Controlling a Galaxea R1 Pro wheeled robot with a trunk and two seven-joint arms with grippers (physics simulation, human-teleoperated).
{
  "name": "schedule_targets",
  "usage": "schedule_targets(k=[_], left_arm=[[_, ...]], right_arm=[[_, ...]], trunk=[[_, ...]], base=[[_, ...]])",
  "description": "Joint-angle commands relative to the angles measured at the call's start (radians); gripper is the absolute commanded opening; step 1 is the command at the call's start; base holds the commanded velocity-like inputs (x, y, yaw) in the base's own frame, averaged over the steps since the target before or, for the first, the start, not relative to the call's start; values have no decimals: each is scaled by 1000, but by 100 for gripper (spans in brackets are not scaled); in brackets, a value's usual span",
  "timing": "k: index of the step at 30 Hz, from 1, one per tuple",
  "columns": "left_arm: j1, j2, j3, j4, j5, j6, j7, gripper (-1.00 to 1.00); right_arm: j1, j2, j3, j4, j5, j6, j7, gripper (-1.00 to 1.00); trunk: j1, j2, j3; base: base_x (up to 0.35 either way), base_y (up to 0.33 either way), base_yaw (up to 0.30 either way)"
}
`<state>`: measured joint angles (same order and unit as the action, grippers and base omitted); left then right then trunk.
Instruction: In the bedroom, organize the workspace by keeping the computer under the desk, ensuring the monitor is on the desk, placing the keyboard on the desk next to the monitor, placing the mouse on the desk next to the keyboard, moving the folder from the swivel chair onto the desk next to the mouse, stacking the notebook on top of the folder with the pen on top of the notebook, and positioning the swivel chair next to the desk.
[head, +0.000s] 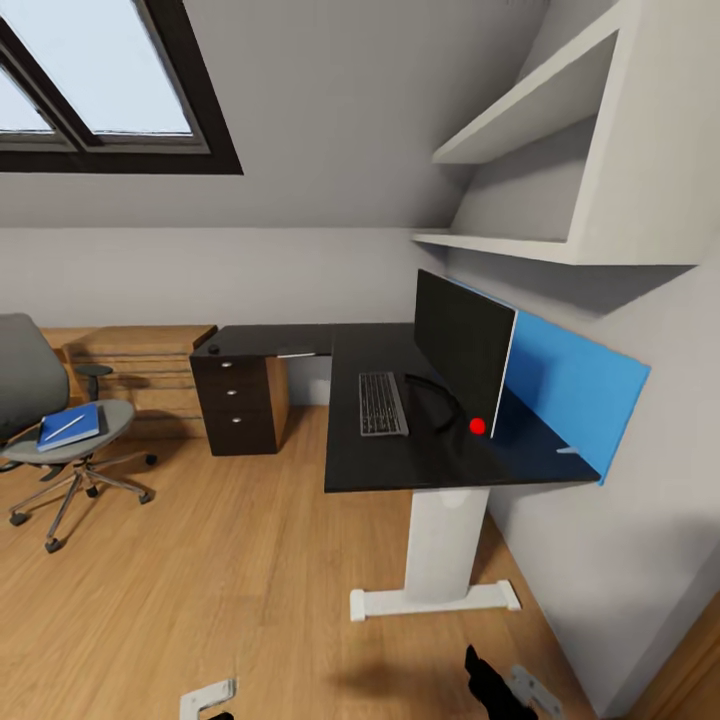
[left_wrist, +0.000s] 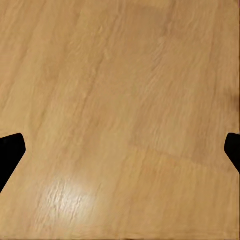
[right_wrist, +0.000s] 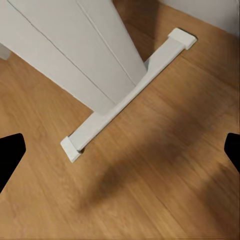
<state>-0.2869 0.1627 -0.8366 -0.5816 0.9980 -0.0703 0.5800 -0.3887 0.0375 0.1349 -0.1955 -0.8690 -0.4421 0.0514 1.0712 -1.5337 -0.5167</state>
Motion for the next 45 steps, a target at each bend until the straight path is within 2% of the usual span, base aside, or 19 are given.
schedule_targets(k=[1,5,8,11,13,20,23,30,35,38,45], left_arm=[[-2,-6,-9,46,10,-9,-56,100],[-2,-15,-9,79,9,-10,-98,100],[-2,-21,-9,90,10,-11,-113,100],[-2,-31,-9,94,11,-11,-117,100],[-2,-33,-9,95,11,-11,-118,100],[-2,-37,-2,98,11,-11,-120,100],[-2,-37,24,98,11,-11,-120,100],[-2,-39,27,104,11,-14,-124,100],[-2,-40,26,129,12,-86,-126,100],[-2,-67,24,142,10,-103,-126,100],[-2,-75,25,149,9,-106,-126,100]], right_arm=[[-1,2,7,20,-8,-13,6,100],[-1,4,19,41,23,-19,7,100],[-1,6,49,48,90,-21,5,100],[-1,7,60,53,123,-21,4,100],[-1,8,62,55,132,-22,4,100],[-1,19,68,56,149,-23,5,100],[-1,26,72,56,165,-24,7,100],[-1,38,74,57,181,-49,0,100],[-1,38,74,62,202,-59,-2,100],[-1,38,74,63,210,-61,-2,100],[-1,37,72,72,211,-60,-2,100]], trunk=[[-4,7,2],[-19,35,15],[-31,56,24],[-42,77,34],[-50,91,40],[-50,91,40],[-50,91,40],[-50,91,40],[-50,91,37],[-50,91,35],[-50,91,32]], base=[[0,0,0],[0,0,0],[0,0,0],[0,0,0],[0,0,0],[0,0,0],[0,0,0],[28,24,99],[235,204,270],[242,209,269],[243,217,215]])
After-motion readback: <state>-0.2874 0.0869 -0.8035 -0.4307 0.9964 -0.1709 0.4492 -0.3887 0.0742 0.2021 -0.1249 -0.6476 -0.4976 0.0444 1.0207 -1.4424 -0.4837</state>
